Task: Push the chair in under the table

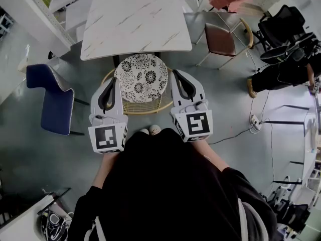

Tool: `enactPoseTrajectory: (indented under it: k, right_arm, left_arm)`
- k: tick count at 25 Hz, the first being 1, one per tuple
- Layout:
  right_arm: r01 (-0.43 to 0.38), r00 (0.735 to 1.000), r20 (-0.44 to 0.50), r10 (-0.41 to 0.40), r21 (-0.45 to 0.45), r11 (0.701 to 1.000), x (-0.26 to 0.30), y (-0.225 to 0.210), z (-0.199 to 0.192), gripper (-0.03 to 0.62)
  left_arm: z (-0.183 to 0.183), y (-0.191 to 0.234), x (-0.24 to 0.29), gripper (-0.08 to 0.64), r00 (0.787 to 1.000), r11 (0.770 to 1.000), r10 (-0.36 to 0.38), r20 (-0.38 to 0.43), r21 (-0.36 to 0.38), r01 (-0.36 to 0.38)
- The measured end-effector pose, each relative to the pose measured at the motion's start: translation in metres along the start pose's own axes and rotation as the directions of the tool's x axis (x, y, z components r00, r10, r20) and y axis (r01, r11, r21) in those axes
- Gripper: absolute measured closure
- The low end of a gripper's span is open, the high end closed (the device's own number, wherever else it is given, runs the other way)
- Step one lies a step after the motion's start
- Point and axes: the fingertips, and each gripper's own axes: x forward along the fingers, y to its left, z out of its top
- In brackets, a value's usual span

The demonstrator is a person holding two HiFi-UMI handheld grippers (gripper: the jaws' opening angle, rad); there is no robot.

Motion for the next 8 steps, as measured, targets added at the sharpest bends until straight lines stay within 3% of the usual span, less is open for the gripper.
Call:
enactPoseTrajectory:
  k: [8]
  right_arm:
    - [0.003,1.0,0.002,-0.003,-0.011,1.0,0.0011,0.0025,0.0011,0.572]
  left_arm:
    - [-0.002,0.0019,-0.0006,0.552,1.0,1.0,-0.01,-0.006,0.01,0.01]
